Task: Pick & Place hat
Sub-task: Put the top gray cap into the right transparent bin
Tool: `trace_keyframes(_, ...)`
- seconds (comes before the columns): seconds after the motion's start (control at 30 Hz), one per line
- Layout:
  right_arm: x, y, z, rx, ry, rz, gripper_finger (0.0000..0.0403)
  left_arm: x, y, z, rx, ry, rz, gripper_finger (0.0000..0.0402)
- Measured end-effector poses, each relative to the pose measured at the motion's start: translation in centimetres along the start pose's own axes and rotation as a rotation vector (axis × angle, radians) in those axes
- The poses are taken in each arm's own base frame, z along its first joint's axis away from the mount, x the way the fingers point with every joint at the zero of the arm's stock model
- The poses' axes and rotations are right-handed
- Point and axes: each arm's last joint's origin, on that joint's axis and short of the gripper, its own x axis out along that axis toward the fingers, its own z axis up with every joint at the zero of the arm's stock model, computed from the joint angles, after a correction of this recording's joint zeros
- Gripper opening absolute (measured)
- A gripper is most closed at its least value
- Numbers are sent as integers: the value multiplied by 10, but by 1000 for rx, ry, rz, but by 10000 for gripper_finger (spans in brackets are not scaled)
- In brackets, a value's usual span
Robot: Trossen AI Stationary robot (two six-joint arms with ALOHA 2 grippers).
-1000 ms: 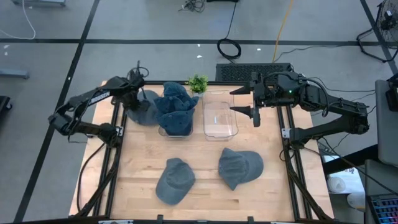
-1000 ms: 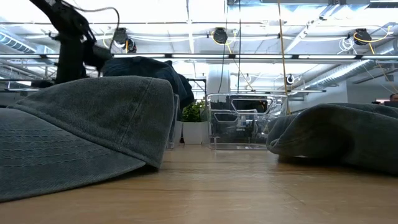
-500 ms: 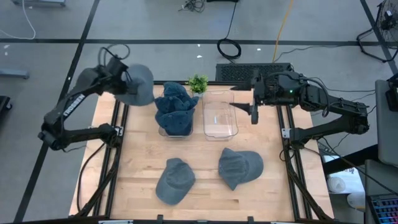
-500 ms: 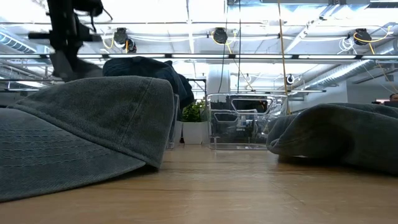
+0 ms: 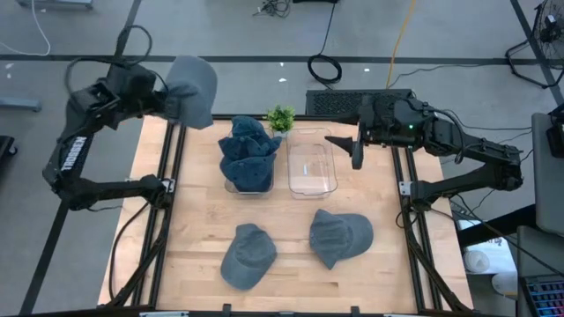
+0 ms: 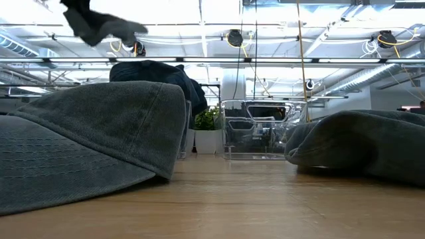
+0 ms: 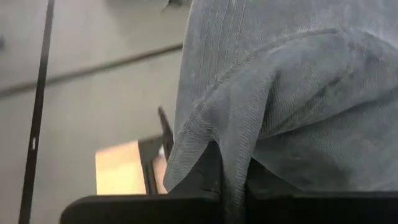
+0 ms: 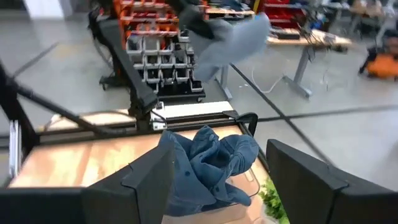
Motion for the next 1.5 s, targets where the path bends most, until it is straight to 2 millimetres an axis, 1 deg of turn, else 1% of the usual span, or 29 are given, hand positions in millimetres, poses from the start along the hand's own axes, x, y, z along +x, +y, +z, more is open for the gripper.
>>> trace_keyframes(0.1,0,-4,0,87,-1,-20,241,-15,-1,5,73,-54,-42,5)
trace_keyframes(0.17,0,-6,0,110,-1,-25,244,-22,-1,6,101,-79,-63,5)
trace_keyframes(0.33,0,-7,3,153,-30,-28,272,-34,0,7,188,-101,-82,5)
trace_keyframes(0.6,0,-7,9,191,-95,-35,350,-37,-3,6,365,-112,-104,5)
trace_keyframes(0.73,-1,-7,15,240,-158,-37,371,-39,-6,6,457,-133,-101,5)
trace_keyframes(0.9,-2,-7,23,301,-248,-21,381,-43,-13,12,560,-230,-145,5)
trace_keyframes(0.97,1,-8,25,324,-271,-23,380,-45,-18,15,582,-286,-170,5)
trace_keyframes(1.07,7,-9,24,334,-272,-71,380,-49,-23,19,617,-361,-204,5)
trace_keyframes(1.2,18,-9,21,371,-261,-81,380,-55,-29,24,646,-446,-211,5)
trace_keyframes(1.37,39,-7,17,403,-250,-32,380,-60,-40,30,686,-541,-243,5)
trace_keyframes(1.5,52,-6,17,401,-281,3,380,-59,-56,35,703,-594,-288,5)
